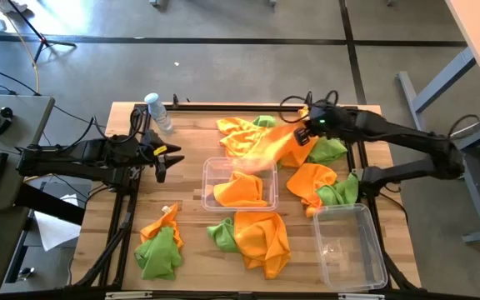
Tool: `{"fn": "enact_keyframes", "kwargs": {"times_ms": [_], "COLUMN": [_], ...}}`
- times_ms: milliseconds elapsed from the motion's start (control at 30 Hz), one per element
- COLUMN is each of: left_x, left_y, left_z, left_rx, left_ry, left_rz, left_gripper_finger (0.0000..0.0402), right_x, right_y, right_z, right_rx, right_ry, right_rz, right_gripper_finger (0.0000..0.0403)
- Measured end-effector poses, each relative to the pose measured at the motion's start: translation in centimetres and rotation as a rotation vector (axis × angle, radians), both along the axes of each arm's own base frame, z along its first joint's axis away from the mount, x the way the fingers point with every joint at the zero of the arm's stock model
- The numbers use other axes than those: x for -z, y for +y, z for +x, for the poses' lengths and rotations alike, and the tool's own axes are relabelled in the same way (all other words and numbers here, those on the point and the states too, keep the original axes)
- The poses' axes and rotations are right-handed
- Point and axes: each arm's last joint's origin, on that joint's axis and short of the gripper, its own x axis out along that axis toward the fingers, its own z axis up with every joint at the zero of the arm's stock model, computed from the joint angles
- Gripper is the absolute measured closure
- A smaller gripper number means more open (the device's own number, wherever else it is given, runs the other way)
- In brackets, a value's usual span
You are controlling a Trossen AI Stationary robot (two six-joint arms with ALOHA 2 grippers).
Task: Sort microfiber towel by color & place in baskets
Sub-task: Put the orange towel into the top transparent bin
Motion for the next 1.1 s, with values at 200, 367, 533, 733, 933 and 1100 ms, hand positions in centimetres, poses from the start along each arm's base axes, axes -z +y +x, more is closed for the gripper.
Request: {"fn": "enact_keyframes", "kwargs": {"times_ms": [200,367,533,733,933,1100], "left_x": [0.0,0.0,0.0,0.0,0.0,0.0], "left_y": [0.1,0.1,0.1,0.1,0.1,0.1], "left_z": [0.0,0.0,0.0,0.0,0.0,0.0], "left_rx": [-0.017,-0.016,-0.016,-0.016,-0.016,-0.016], "left_ry": [-0.001,0.002,0.005,0.005,0.005,0.005], "left_rz": [0.008,0.015,0.025,0.025,0.025,0.025], "left_gripper_finger": [0.0234,0.0234,0.0234,0.0234,0.0234,0.0234], "right_x": [-5.6,-9.0,-11.9,-15.5,-18.8,-21.5], "right_y": [2.1,3.2,3.9,4.9,6.2,7.8], "right_z": [-0.1,1.0,2.8,5.1,6.9,7.9], "right_rx": [-0.096,-0.157,-0.226,-0.293,-0.349,-0.402], "right_ry": [-0.311,-0.452,-0.546,-0.623,-0.686,-0.750], "right_rz": [-0.144,-0.233,-0.319,-0.413,-0.472,-0.507], "right_gripper_finger": [0.0402,0.0403,0.0403,0.0403,0.0403,0.0403]}}
